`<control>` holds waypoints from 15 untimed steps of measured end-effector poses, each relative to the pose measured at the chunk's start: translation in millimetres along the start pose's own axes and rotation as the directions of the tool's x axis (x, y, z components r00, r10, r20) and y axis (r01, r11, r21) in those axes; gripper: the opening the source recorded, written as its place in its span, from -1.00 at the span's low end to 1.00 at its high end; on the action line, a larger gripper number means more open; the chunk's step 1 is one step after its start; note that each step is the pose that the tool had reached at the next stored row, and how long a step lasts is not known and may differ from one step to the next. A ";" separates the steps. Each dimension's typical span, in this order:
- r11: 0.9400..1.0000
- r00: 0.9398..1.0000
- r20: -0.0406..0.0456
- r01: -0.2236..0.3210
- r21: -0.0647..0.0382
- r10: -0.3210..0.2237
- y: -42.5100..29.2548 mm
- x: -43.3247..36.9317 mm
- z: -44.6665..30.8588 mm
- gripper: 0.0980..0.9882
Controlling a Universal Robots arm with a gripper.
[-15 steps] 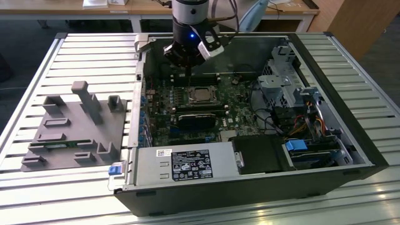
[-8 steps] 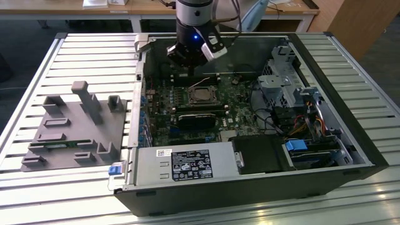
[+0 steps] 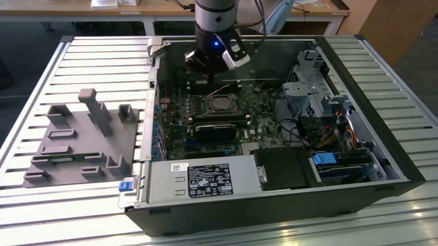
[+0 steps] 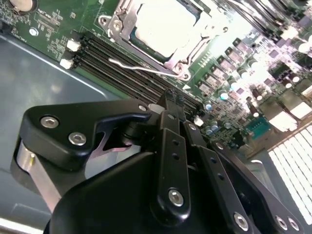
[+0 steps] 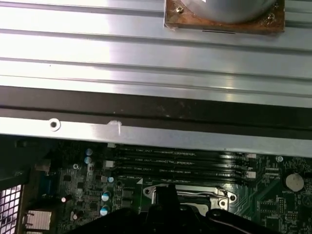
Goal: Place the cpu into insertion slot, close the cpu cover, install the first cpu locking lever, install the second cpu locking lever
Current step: 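Install the first cpu locking lever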
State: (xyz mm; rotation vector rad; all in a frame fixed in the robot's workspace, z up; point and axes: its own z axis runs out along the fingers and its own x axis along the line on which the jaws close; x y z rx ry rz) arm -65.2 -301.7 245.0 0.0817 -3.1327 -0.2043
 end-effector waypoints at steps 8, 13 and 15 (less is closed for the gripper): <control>1.000 1.000 0.000 0.000 0.002 0.000 -1.3 -8.1 10.5 -0.98; 1.000 1.000 0.000 0.000 0.001 0.000 -1.5 -9.2 11.8 -0.98; 1.000 1.000 0.000 0.000 0.002 0.000 -1.7 -10.0 12.6 -0.98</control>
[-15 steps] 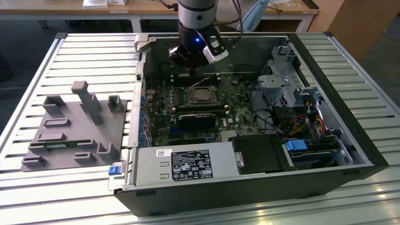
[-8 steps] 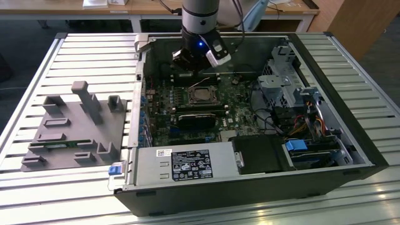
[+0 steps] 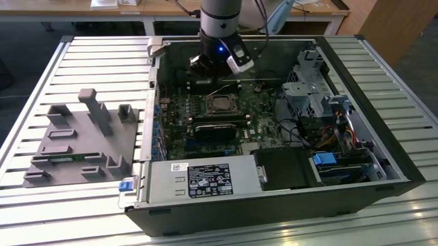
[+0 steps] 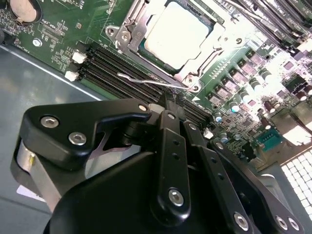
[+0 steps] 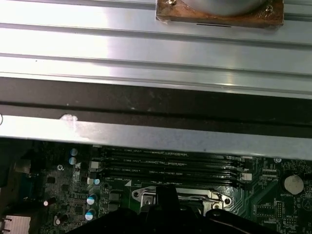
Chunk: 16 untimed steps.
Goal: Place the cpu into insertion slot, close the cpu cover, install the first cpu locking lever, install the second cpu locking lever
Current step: 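Install the first cpu locking lever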
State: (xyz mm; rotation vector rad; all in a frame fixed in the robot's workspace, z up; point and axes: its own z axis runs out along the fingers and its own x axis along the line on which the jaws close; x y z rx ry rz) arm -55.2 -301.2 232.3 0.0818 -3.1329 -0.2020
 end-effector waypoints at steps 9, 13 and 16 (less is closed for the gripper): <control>1.000 1.000 0.000 0.000 0.000 0.000 -0.4 -2.8 2.2 -0.98; 1.000 1.000 0.000 0.000 0.001 0.000 -0.5 -5.9 3.1 -0.98; 1.000 1.000 0.000 0.000 0.001 0.000 -0.5 -9.1 4.0 -0.98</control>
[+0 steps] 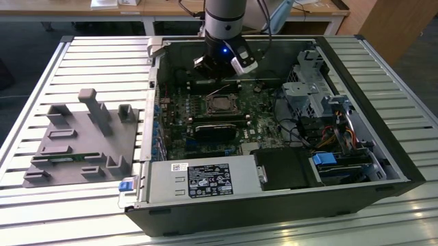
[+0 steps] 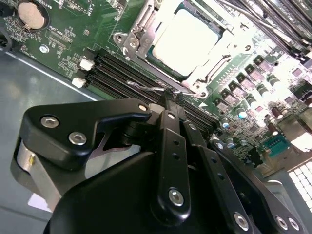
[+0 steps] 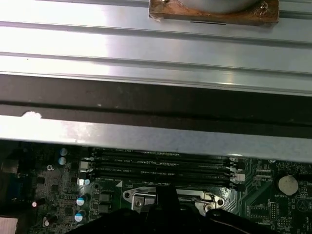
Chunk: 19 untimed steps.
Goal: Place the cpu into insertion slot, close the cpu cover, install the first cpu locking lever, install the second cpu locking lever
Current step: 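Install the first cpu locking lever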
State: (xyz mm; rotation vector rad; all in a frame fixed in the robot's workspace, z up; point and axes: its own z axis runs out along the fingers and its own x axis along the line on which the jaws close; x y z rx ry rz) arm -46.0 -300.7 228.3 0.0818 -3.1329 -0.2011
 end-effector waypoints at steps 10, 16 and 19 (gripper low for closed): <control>1.000 1.000 0.001 -0.007 0.000 0.007 2.2 -4.0 3.1 -0.98; 1.000 1.000 0.003 -0.023 0.000 0.023 5.6 -6.1 5.8 -0.98; 1.000 1.000 0.004 -0.028 0.000 0.028 5.5 -8.0 6.3 -0.98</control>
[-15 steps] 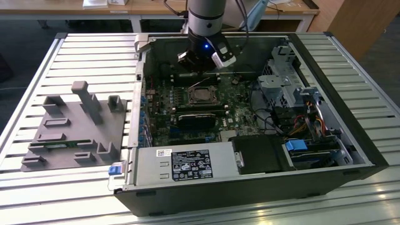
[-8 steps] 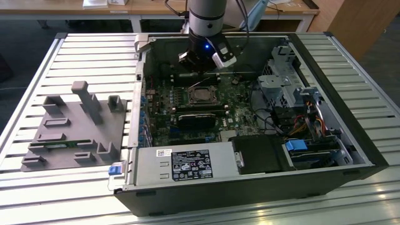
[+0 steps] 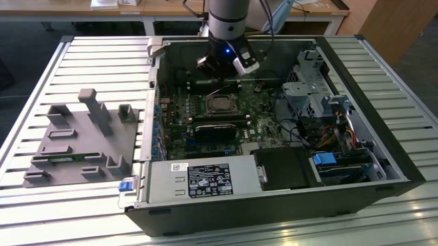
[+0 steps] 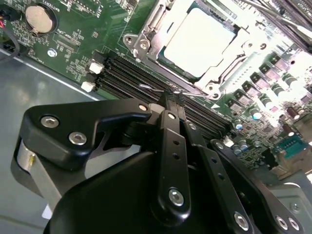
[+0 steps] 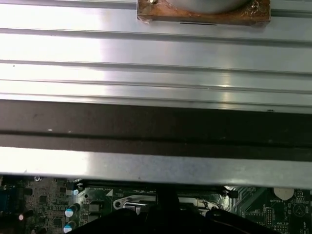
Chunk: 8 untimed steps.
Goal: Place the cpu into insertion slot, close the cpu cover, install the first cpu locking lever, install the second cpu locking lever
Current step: 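Install the first cpu locking lever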
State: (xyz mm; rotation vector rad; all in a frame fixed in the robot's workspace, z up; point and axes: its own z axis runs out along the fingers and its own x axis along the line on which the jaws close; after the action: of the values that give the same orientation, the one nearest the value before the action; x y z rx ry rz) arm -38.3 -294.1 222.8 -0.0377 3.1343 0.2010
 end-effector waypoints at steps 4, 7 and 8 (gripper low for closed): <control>1.000 1.000 0.000 -0.003 0.000 0.003 0.0 -3.9 1.0 -0.98; 1.000 1.000 0.000 -0.004 0.000 0.004 0.2 -6.3 2.1 -0.98; 1.000 1.000 0.000 -0.005 0.000 0.005 0.2 -7.0 2.5 -0.98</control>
State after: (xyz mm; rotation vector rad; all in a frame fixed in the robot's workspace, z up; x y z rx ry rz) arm -31.3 -293.4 220.3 -0.0303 3.1342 0.2007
